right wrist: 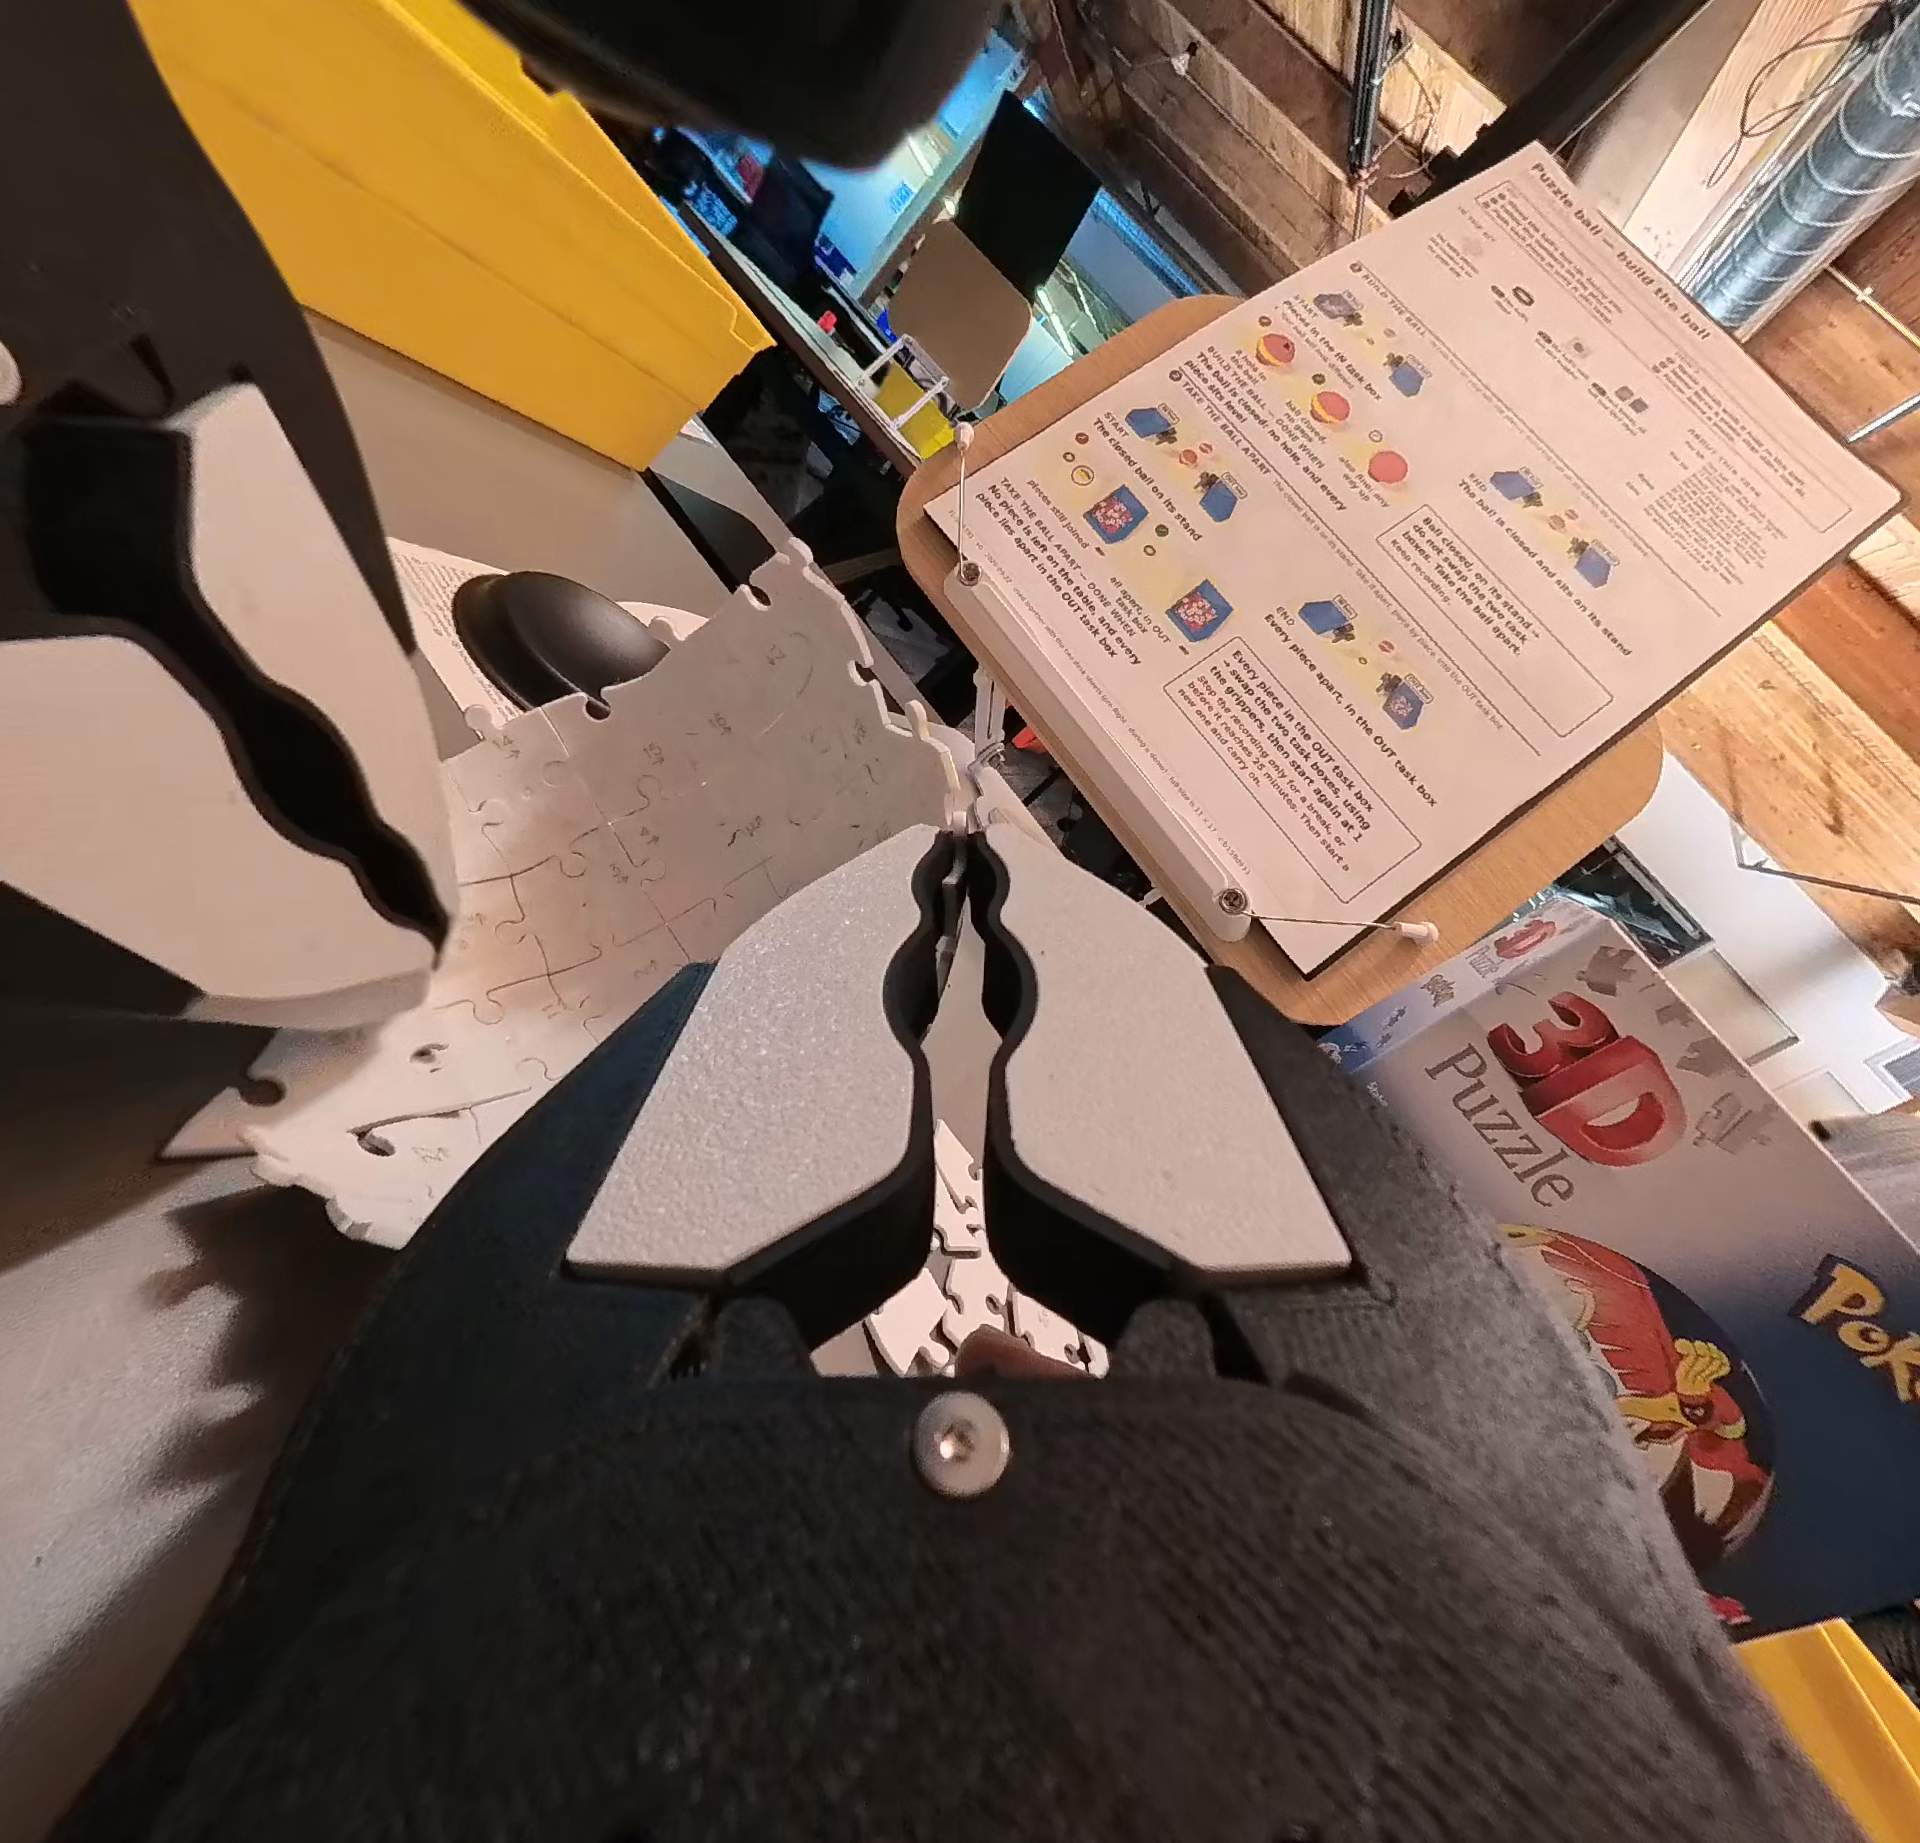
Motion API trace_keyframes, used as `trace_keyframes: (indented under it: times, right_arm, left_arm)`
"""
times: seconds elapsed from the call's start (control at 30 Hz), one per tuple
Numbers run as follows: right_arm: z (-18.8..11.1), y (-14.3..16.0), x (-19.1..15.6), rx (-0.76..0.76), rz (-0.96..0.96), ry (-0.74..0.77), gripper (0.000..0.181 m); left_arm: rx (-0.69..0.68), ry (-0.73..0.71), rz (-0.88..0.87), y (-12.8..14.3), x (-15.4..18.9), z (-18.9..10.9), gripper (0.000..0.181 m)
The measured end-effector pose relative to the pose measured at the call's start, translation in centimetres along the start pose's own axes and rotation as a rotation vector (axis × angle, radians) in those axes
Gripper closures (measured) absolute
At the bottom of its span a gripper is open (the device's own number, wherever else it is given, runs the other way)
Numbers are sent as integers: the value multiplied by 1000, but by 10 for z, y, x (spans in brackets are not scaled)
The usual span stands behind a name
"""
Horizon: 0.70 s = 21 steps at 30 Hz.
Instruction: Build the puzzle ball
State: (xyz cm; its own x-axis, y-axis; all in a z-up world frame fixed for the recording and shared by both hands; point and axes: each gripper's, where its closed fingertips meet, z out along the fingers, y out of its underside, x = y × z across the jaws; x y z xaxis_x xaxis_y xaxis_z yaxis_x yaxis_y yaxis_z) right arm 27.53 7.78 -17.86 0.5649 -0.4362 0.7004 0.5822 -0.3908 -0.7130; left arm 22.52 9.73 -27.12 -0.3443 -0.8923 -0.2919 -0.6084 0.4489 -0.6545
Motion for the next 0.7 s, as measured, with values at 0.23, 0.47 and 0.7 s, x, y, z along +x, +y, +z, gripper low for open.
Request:
trace_keyframes:
  times: [0.23, 0.47, 0.7]
  right_arm:
    - [0, 1, 0, -4, -1, 0, 178]
    - [0, 2, 0, -5, 0, -1, 178]
    - [0, 3, 1, -9, -1, 3, 178]
  left_arm:
    - [-4, 61, -19, 0, 7, 13, 181]
    - [-16, 42, -92, 0, 6, 14, 181]
    - [-18, 44, -234, -2, 5, 15, 181]
